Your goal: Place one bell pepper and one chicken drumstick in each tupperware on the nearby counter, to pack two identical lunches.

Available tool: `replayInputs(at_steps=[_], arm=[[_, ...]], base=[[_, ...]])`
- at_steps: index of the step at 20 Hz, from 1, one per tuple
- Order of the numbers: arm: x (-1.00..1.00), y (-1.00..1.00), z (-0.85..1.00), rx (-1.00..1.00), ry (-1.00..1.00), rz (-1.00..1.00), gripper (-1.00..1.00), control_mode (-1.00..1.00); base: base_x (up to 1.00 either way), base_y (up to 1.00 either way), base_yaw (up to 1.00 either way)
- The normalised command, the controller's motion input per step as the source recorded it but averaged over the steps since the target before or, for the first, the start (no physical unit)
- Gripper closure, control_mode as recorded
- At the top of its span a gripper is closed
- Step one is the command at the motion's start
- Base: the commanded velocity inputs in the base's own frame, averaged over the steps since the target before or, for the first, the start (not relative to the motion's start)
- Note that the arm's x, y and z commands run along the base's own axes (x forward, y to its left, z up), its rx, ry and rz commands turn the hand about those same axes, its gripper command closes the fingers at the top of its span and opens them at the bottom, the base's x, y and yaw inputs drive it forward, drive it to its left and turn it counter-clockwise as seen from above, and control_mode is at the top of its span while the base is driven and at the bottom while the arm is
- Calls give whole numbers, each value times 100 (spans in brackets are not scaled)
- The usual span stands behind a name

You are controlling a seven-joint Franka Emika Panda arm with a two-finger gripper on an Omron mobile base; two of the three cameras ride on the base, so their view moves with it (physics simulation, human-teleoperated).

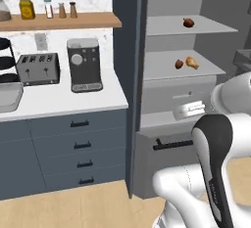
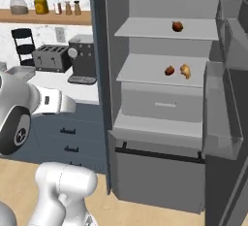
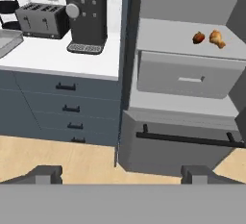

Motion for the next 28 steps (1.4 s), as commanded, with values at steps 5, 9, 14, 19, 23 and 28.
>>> replayInputs(at_steps=[5, 9, 14, 19, 23, 28], arm=[[0, 0, 0, 0, 0, 0, -100, 100], [0, 0, 0, 0, 0, 0, -100, 100], [0, 0, 0, 0, 0, 0, -100, 100], [0, 0, 0, 0, 0, 0, -100, 100], [24, -10, 22, 1, 0, -2, -100, -100], [3, -10, 98, 1, -3, 0, -100, -100]], base=[[78, -63, 0], [87, -56, 0], [50, -63, -4], [100, -10, -9], [50, -1, -3], [0, 0, 0]])
